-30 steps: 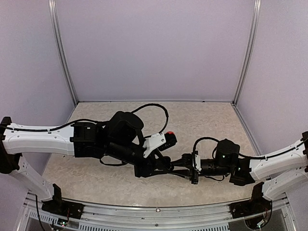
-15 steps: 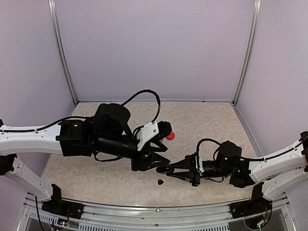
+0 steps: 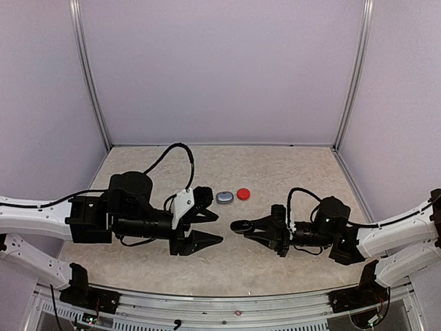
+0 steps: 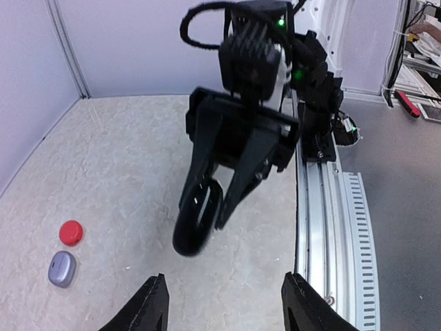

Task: Insert the wireless bluetooth earbuds into the charging case
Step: Move the right earbud to the center of the board.

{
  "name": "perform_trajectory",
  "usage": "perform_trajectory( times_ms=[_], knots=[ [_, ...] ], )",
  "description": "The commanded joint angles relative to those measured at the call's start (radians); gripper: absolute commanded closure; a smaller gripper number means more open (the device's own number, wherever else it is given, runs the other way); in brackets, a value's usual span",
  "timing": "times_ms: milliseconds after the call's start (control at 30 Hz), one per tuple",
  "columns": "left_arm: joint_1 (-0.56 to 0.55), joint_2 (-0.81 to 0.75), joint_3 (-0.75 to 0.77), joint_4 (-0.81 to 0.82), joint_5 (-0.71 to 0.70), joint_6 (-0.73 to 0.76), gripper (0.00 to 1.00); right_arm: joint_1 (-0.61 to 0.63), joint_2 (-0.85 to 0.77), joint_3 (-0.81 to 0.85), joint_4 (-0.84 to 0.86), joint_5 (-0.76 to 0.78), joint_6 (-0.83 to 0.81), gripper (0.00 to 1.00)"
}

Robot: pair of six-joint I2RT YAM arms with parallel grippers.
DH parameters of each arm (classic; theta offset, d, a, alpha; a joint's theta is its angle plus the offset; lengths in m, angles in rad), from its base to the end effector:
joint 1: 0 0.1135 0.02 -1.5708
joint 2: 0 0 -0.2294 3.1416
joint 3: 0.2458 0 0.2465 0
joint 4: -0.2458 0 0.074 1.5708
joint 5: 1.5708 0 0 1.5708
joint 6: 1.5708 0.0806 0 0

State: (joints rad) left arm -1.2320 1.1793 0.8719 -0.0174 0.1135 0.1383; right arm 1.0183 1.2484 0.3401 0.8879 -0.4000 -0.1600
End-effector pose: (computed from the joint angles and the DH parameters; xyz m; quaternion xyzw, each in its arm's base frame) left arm 0.0992 -0.3091 0.2612 0.5387 0.6069 -0.3423 0.4736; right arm 0.1254 0.2632 0.1764 -0.5046 0.5048 0.4144 0.5647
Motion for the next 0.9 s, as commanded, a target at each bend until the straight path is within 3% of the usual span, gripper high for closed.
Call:
perform_trajectory(
  times_ms=[0, 200, 467, 667, 867],
  knots=[
    [-0.002, -0.058, -0.162, 0.074, -0.026, -0.083, 0.43, -0.038, -0.023, -0.026, 0.011, 0.023, 0.068, 1.00],
    [-0.036, -0.068, -0.265, 0.029, -0.051, -0.213, 0.43, -0.067, -0.052, -0.047, -0.013, 0.019, 0.114, 1.00],
    [-0.248, -0.054, -0.323, -0.113, -0.064, -0.473, 0.49, -0.095, -0.100, -0.068, -0.044, 0.018, 0.125, 1.00],
    [-0.453, -0.018, -0.318, -0.229, -0.109, -0.613, 0.47, -0.099, -0.104, -0.069, -0.054, 0.008, 0.116, 1.00],
    [-0.488, 0.007, -0.343, -0.276, -0.169, -0.677, 0.46, -0.100, -0.093, -0.064, -0.040, -0.006, 0.116, 1.00]
  ],
)
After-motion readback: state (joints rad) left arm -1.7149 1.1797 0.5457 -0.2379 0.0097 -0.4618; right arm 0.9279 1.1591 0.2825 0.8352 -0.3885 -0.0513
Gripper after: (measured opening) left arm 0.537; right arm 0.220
